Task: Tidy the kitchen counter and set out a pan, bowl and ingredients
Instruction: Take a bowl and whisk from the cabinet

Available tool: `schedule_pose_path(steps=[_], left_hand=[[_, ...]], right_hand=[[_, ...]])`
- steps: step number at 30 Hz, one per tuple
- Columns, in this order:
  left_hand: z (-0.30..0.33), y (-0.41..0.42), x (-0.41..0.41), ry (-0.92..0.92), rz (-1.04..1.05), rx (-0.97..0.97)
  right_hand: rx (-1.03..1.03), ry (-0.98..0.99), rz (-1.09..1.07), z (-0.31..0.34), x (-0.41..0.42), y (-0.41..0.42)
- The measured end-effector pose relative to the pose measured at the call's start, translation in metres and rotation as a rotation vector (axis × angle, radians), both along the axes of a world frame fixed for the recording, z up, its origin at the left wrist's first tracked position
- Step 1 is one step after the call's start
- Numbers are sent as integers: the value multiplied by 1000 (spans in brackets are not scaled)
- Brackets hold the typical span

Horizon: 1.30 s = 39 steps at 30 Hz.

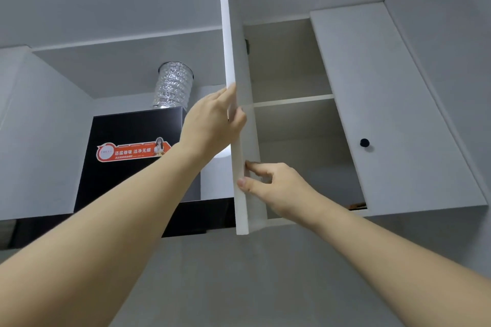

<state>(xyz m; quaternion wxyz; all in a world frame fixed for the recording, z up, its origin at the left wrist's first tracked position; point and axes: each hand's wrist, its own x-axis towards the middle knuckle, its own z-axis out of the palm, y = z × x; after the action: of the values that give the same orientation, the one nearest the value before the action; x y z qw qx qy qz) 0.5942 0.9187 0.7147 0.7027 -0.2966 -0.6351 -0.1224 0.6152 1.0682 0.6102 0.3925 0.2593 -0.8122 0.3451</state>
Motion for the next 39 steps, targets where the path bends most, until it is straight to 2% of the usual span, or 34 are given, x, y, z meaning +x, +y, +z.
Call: schedule_pose_path(steps=[3,5,8,13,18,21,29,33,39], left_hand=[[-1,3,0,9,29,-24],[-1,9,2,36,107,-19],[-1,21,10,55,265,33],[-10,53,23,127,326,-19],[-22,103,22,-29,228,1],[-35,137,12,-112,162,-18],[-73,210,-57,-369,32,-93],[-91,239,-112,-469,0,-212],[-117,292,-178,-750,-74,-425]], right_hand=[[-19,-56,35,1,2,7],[31,-71,-21,2,4,19],[84,-43,-199,8,10,45],[271,-4,-587,17,25,97],[687,100,-1118,30,27,150],[856,79,-1300,33,26,175],[1058,-13,-1455,36,-6,212],[1172,-127,-1527,40,-33,233],[1443,-189,-1644,52,-90,264]])
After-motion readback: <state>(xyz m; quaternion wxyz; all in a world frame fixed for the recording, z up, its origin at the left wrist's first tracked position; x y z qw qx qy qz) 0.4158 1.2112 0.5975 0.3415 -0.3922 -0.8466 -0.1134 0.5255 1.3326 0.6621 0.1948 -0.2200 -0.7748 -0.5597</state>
